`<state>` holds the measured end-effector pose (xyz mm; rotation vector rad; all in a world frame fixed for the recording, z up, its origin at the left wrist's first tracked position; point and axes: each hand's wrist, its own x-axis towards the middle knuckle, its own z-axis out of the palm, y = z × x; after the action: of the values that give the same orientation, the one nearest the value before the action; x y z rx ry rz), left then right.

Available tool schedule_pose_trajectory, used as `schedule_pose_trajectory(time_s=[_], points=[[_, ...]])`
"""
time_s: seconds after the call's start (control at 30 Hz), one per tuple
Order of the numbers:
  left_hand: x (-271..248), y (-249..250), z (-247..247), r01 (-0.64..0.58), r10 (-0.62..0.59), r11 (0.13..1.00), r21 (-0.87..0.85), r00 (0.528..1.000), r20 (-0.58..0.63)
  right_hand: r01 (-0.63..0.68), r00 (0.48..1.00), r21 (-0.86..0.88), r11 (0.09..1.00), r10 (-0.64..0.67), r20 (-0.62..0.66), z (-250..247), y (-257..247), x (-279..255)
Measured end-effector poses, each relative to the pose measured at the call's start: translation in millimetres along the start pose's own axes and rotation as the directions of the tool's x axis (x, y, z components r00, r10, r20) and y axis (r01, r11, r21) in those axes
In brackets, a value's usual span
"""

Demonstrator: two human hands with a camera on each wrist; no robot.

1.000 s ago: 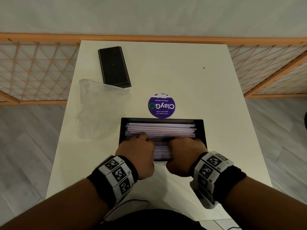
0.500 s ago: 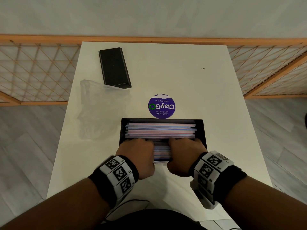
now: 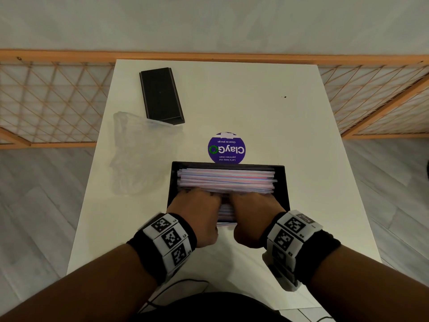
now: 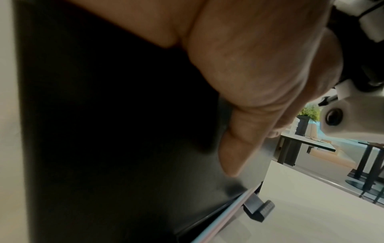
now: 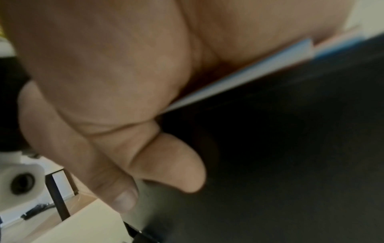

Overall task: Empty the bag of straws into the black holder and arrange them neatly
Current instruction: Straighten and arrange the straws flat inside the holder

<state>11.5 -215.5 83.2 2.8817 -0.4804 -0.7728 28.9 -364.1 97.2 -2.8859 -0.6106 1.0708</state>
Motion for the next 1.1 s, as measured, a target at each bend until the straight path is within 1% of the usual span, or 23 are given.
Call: schedule_pose_trajectory(time_s=[0.07,0.2,0.3,0.47,0.6,0.73,0.87,0.93,1.03,1.1], points=[[-0.2,1.1,-0.3,0.019,-0.019,1.0,0.022,1.0,0.016,0.002,1.0,-0.047,0.999,-0.002,-0.004,-2.8,1.7,0.7],[-0.8,1.4,-0.8,0.053,-0.053,0.998,0.015,0.998,0.013,-0.03,1.0,-0.034,0.999,0.03,0.001,-5.0,3.9,0.6],[0.0,2.8,-0.9,0.083,-0.083,0.996,-0.009,0.996,0.046,-0.047,0.999,-0.028,0.999,0.047,-0.023,-3.4,5.0,0.4],[2.4,2.7,0.5,0.08,-0.081,0.997,0.019,0.995,0.063,-0.035,0.999,-0.014,0.999,0.035,-0.001,-3.7,5.5,0.7],[2.8,4.2,-2.2,0.087,-0.087,0.996,0.008,0.992,0.094,-0.018,1.0,-0.01,1.0,0.018,0.013,-3.3,4.3,-0.6],[0.4,6.0,-3.8,0.108,-0.107,0.994,0.002,0.99,0.086,-0.027,1.0,-0.006,1.0,0.027,0.003,-2.7,4.0,-1.3],[-0.1,5.5,-2.3,0.114,-0.116,0.993,0.033,0.99,0.08,-0.035,0.999,-0.001,0.999,0.035,0.012,-3.4,4.3,-0.3],[-1.7,4.8,-1.9,0.097,-0.099,0.994,0.042,0.994,0.049,-0.034,0.999,-0.009,0.999,0.034,0.007,-2.6,4.8,-0.3],[-2.7,6.4,0.5,-0.008,0.009,0.999,0.034,0.999,-0.046,-0.018,1.0,-0.014,1.0,0.018,-0.001,-1.6,3.4,0.0],[-2.5,8.0,2.2,-0.057,0.055,0.998,-0.031,0.997,-0.045,0.023,1.0,-0.007,1.0,-0.023,-0.018,-2.1,0.8,-1.1]])
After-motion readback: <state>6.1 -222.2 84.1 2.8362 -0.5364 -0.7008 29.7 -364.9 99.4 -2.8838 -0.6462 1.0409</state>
